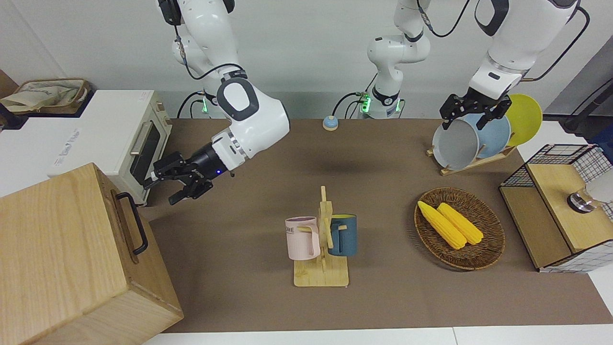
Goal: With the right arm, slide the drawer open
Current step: 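Reach the right gripper up to the black drawer handle, then close the right gripper on the black drawer handle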
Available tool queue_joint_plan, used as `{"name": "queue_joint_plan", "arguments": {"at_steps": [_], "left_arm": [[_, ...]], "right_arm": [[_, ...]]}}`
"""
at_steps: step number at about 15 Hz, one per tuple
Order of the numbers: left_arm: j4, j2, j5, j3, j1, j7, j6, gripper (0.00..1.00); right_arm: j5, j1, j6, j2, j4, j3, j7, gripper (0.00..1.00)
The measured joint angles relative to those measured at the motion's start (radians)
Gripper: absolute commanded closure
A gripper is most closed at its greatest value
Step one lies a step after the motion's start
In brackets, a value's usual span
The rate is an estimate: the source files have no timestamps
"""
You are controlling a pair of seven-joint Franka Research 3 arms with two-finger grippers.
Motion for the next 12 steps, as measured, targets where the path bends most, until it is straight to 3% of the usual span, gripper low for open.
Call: {"name": "queue_joint_plan", "arguments": {"at_steps": [7,12], "left_arm": [[0.000,0.000,0.000,0.000,0.000,0.000,0.000,0.01],[0.000,0.000,0.000,0.000,0.000,0.000,0.000,0.01]], "right_arm": [[-0.153,-0.031,0.007,0.061,-0.013,-0.003,0.096,0.021],[-0.220,-0.071,0.051,0.077,-0.014,-0.005,0.116,0.030]]}}
